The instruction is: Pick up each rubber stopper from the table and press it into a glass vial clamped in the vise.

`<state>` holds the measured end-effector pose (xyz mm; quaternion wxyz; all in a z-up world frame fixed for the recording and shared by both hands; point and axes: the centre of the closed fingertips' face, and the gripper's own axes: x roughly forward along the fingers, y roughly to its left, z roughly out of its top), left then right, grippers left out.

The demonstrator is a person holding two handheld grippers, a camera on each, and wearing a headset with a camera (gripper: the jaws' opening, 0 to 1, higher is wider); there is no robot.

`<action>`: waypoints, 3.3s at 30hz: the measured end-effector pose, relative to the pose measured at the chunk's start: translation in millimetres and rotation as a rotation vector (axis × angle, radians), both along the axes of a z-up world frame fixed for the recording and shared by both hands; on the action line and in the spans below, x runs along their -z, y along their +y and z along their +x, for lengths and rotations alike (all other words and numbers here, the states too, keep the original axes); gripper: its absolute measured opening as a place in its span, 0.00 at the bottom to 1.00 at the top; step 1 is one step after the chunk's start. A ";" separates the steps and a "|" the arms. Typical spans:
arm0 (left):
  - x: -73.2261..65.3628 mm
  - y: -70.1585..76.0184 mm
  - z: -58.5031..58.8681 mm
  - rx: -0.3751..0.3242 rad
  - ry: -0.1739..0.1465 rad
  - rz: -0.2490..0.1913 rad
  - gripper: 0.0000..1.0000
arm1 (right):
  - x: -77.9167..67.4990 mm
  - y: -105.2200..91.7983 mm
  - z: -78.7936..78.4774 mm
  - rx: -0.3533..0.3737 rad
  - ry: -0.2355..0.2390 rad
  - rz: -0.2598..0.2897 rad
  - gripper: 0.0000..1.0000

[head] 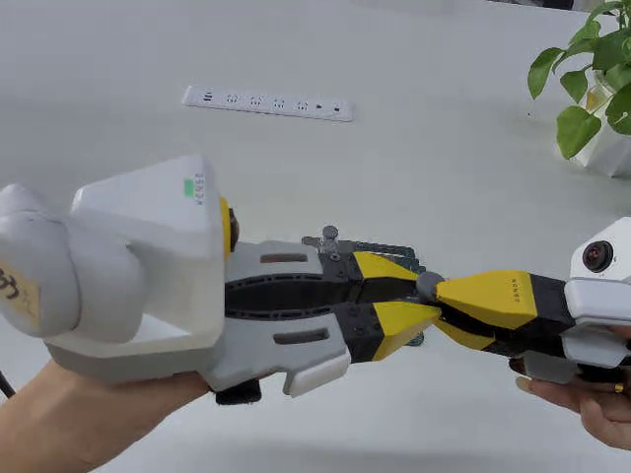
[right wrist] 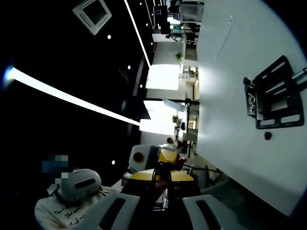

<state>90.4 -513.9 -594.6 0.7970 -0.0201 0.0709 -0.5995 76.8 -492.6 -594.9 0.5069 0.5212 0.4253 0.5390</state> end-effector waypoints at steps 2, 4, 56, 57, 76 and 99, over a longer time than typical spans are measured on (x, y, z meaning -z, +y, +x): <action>-0.6 -0.5 -1.3 0.009 0.000 0.001 0.06 | -1.2 0.8 -2.7 -0.005 0.007 0.002 0.05; -1.0 -1.3 -2.0 0.016 -0.006 0.005 0.06 | -1.8 0.8 -3.3 -0.007 0.006 0.003 0.05; 65.8 7.8 4.5 -0.040 0.110 0.178 0.03 | 35.6 -6.9 13.5 -0.470 -1.223 -0.706 0.21; 67.0 7.9 4.6 -0.040 0.114 0.181 0.03 | 37.4 -8.4 14.9 -0.496 -1.252 -0.722 0.21; 71.4 2.9 2.9 -0.024 0.114 0.206 0.03 | 66.4 -10.2 7.5 -0.875 -1.509 -0.849 0.14; 74.8 2.0 -2.7 -0.003 0.142 0.211 0.03 | 75.7 -6.2 1.6 -0.966 -1.567 -0.857 0.08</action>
